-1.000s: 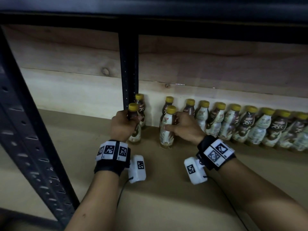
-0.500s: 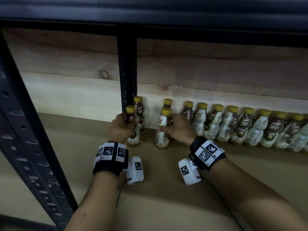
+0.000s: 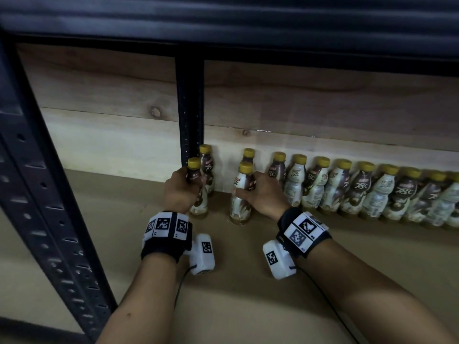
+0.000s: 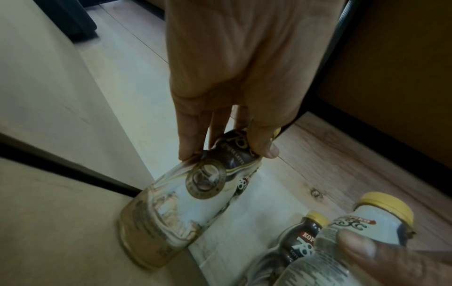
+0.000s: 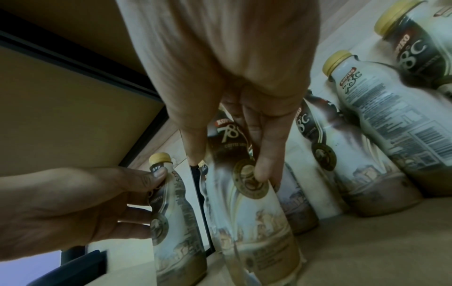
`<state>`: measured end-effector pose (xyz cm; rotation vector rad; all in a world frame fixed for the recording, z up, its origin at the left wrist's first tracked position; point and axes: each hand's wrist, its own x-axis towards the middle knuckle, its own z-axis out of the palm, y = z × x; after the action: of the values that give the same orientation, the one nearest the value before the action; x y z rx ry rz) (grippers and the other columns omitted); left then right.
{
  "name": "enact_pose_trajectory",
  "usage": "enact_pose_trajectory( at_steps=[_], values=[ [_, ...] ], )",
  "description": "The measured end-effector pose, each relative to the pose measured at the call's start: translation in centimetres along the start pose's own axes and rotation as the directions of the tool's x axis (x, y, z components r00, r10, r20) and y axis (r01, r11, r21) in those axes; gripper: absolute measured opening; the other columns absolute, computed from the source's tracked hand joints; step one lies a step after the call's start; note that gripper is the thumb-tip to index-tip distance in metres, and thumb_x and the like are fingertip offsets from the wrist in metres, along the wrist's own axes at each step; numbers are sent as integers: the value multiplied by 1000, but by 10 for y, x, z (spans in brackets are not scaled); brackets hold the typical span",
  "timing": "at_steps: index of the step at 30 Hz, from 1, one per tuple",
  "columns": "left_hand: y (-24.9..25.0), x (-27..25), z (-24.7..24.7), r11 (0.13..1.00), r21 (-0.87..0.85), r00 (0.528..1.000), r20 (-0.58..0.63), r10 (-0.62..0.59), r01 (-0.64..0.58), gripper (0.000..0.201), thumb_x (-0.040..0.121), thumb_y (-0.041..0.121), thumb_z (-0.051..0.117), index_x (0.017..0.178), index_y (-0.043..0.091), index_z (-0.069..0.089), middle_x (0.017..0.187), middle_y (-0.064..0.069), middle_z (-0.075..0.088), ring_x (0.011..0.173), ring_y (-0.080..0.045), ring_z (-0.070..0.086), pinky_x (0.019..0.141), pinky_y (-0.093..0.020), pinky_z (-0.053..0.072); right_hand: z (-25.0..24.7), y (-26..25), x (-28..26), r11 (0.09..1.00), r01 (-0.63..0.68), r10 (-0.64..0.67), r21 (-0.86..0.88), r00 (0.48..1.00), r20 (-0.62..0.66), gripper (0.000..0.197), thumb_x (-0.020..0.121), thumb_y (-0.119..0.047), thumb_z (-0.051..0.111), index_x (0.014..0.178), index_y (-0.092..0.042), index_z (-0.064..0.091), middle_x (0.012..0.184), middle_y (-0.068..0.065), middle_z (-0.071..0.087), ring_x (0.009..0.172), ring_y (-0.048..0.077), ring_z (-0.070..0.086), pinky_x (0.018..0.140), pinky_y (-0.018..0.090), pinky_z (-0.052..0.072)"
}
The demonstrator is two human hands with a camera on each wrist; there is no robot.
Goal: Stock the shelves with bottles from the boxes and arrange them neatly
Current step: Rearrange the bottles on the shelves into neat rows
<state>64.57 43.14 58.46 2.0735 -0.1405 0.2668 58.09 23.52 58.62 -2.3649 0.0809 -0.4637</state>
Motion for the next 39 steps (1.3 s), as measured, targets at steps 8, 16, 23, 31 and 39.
enact_pose_trajectory(
  at_steps=[8, 16, 23, 31, 39],
  values=[
    [1, 1, 2, 1000, -18, 1000, 10, -10, 10, 35, 84, 36, 70, 113, 17, 66, 104, -12, 72, 97, -34, 65, 88, -44, 53, 3, -1, 0, 997, -34, 32, -62, 999, -29, 41, 80, -47, 76, 107, -20, 61, 94, -10, 63, 83, 9, 59, 70, 25, 46],
    [-3, -1, 3, 996, -67, 998, -39, 53, -55, 40, 87, 35, 66, 123, 20, 57, 112, -12, 68, 103, -35, 63, 89, -40, 51, 1, -2, -1, 999, -18, 18, -34, 1000, 10, 46, 78, -55, 74, 108, -25, 56, 94, -14, 61, 90, 12, 64, 75, 30, 52],
    [59, -5, -6, 934, -37, 890, -318, 327, -356, 32, 88, 20, 63, 119, 14, 62, 109, -15, 69, 99, -33, 64, 78, -28, 46, -46, -3, 10, 994, 9, 5, 107, 991, -133, 53, 75, -70, 67, 108, -29, 56, 97, -18, 63, 85, -1, 61, 66, 18, 48],
    [146, -12, 63, 819, -361, 877, 5, 480, -446, 27, 84, 18, 69, 110, 18, 65, 106, 3, 69, 91, -13, 67, 79, -23, 54, -114, 41, 44, 981, -138, 87, -136, 942, -325, 33, 92, -26, 61, 123, -17, 62, 125, 1, 64, 113, 20, 59, 79, 15, 35],
    [145, -5, 141, 991, -123, 910, 401, 104, -59, 79, 88, 26, 59, 152, 7, 16, 138, -14, 51, 127, -32, 48, 104, -39, 43, -115, 58, 41, 969, -135, 100, -207, 980, -174, 54, 88, -8, 60, 140, -15, 50, 137, 8, 57, 125, 25, 54, 91, 17, 39]
  ],
)
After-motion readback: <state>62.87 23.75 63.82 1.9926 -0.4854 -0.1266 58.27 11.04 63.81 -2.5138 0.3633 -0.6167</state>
